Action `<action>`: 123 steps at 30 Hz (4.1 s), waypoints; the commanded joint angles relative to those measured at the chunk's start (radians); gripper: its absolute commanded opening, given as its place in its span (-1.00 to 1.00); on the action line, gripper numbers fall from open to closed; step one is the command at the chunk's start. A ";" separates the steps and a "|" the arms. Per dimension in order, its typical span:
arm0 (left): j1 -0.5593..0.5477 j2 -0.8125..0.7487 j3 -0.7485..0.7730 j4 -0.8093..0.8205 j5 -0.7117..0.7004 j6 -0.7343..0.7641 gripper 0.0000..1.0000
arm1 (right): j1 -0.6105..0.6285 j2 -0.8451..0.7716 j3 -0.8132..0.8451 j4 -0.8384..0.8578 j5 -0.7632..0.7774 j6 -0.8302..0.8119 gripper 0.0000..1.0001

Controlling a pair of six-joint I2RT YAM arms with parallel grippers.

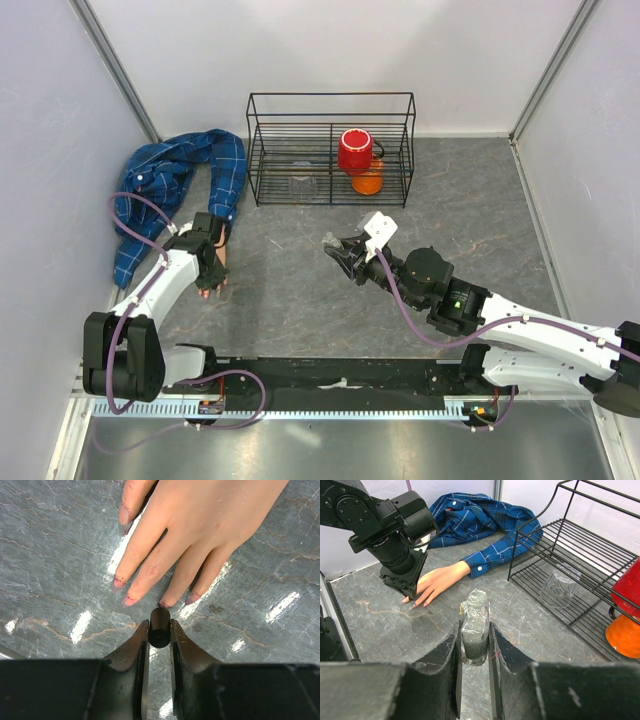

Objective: Paint the nails

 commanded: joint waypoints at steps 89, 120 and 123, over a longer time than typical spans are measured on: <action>0.022 0.003 0.015 -0.012 -0.008 -0.032 -0.96 | -0.005 0.000 0.020 0.037 -0.021 0.013 -1.00; 0.024 -0.026 -0.005 -0.040 0.041 -0.072 -0.96 | -0.004 -0.005 0.017 0.038 -0.026 0.013 -1.00; 0.024 -0.025 -0.005 -0.041 0.044 -0.074 -0.96 | -0.005 -0.002 0.019 0.038 -0.026 0.013 -1.00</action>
